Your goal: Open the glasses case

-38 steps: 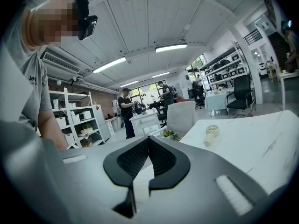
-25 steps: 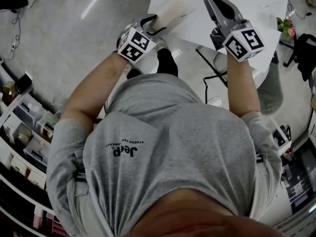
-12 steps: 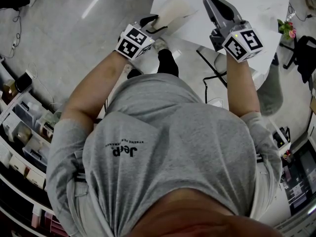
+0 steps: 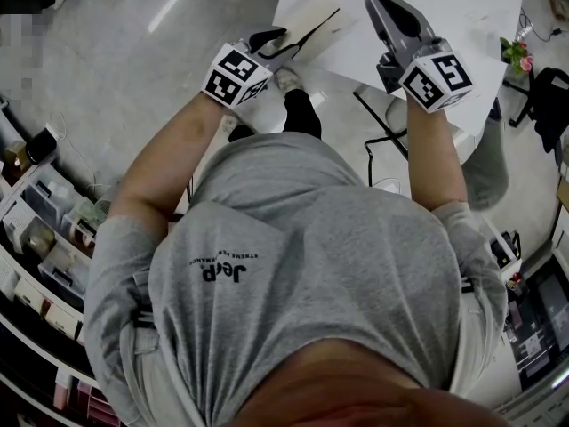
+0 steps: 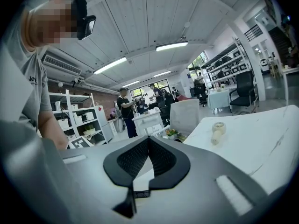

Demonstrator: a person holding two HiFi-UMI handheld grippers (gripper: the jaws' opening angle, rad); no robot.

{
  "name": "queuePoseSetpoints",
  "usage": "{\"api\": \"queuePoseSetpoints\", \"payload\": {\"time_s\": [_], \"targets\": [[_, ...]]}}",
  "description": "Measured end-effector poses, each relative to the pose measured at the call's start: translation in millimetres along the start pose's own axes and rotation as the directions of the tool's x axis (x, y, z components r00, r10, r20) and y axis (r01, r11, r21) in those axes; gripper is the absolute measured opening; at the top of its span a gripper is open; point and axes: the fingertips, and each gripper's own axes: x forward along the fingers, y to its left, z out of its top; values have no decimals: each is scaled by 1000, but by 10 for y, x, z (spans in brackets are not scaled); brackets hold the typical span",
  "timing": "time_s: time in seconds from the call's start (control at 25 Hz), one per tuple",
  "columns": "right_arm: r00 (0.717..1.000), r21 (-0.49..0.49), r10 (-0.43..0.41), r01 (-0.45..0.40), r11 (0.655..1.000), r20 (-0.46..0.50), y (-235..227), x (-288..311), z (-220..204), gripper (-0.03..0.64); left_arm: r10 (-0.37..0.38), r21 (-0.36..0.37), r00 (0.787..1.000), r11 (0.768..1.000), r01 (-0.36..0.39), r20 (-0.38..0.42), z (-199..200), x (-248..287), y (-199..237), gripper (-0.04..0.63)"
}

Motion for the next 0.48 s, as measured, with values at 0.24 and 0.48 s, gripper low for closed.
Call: {"api": "queuePoseSetpoints", "payload": {"time_s": [0.24, 0.48], "targets": [[1000, -2, -1, 1, 1000, 1, 4, 8, 10, 3, 5, 12, 1000, 1000, -6, 27, 50, -77, 29, 140], [1000, -4, -4, 4, 1000, 1, 13, -7, 7, 3, 63, 5, 997, 998, -64, 40, 67, -159, 179, 86]]}}
